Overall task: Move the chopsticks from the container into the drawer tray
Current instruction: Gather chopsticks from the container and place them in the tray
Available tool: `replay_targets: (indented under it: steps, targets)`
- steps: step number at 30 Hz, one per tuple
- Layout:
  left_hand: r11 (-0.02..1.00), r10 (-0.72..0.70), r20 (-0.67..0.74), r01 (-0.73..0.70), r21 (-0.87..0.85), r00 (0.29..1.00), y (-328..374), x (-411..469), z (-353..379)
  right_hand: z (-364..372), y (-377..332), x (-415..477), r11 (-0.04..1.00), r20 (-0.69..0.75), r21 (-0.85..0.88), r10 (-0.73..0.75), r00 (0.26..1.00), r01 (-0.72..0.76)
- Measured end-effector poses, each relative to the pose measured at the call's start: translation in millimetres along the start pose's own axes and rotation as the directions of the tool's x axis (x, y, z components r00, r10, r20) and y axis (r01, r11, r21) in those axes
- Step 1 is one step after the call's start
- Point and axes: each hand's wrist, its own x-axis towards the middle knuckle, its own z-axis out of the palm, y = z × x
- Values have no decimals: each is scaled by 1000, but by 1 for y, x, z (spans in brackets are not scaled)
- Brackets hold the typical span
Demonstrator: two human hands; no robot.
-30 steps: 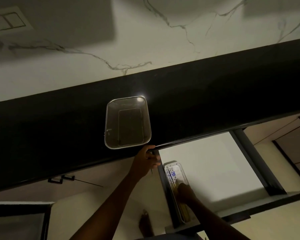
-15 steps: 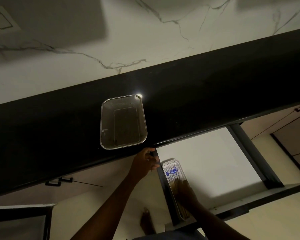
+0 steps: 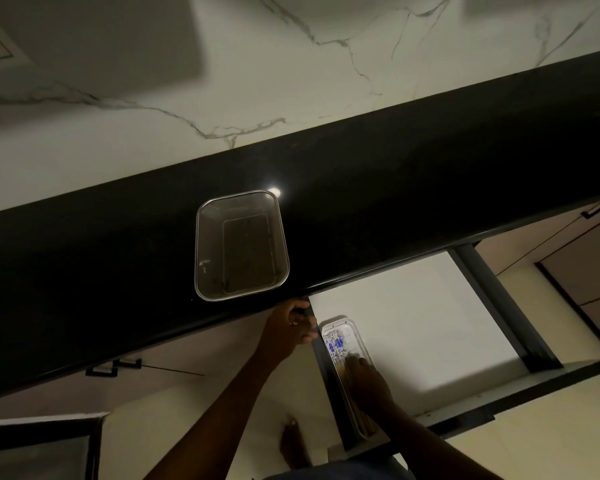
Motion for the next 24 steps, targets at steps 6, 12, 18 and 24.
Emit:
replay_targets:
  steps: [6, 12, 18, 24]
  targets:
    - [1000, 2, 6, -2, 1, 1000, 1, 1, 1, -2, -2, 1, 998, 30, -50, -47, 998, 48]
    - [1000, -4, 1, 4, -9, 1000, 2, 2, 0, -3, -3, 0, 986, -42, -141, -95, 995, 89]
    - [1000, -16, -5, 16, -7, 1000, 0, 0, 0, -5, -12, -2, 996, -77, -16, -90, 993, 89]
    - [1000, -23, -5, 23, -1, 1000, -3, -2, 0, -1, -2, 3, 997, 30, -7, -75, 997, 75]
